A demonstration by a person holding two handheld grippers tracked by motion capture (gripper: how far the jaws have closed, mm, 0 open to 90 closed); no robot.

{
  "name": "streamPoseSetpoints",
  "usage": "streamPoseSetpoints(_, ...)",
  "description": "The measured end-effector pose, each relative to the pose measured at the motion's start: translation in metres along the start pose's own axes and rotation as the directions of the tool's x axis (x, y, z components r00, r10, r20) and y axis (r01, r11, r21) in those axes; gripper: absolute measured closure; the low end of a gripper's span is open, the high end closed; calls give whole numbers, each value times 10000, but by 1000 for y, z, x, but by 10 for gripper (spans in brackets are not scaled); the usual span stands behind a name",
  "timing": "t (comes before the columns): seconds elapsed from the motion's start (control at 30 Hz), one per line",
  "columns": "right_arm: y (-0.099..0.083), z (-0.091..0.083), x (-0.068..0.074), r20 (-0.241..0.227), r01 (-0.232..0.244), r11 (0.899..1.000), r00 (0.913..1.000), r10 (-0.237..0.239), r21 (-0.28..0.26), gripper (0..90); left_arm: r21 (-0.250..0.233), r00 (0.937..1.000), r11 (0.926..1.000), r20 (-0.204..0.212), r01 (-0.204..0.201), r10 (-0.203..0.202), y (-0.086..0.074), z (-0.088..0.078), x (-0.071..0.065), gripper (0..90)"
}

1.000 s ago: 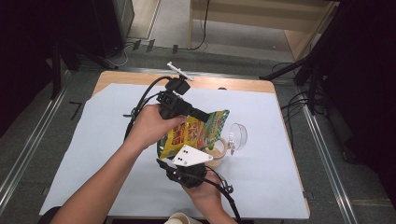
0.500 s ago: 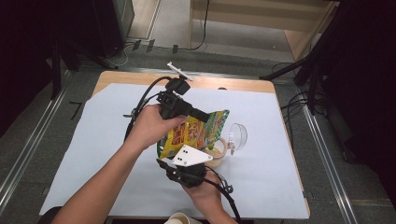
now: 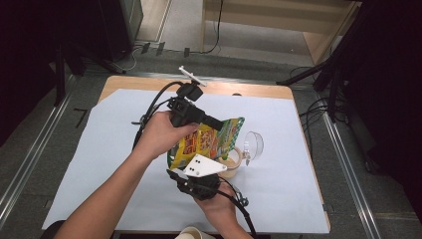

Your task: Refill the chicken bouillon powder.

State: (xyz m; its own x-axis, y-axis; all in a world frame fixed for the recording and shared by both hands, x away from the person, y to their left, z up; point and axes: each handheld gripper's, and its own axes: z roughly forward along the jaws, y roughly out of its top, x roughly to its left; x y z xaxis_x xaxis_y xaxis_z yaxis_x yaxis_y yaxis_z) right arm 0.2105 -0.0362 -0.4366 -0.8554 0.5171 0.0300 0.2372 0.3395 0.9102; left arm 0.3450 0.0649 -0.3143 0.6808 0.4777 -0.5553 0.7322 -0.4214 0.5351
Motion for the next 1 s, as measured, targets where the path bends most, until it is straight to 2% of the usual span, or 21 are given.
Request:
streamPoseSetpoints(0.9,1,-1,-1,53,-7,9999,10000,8,-120,717,133,9999,9999,-122,-82,84,3,1,-5,817)
streamPoseSetpoints(1.0,1,-1,-1,42,-10,9999,10000,11,-147,718,123,9999,9998,-33,-150,151,3,1,-7,817)
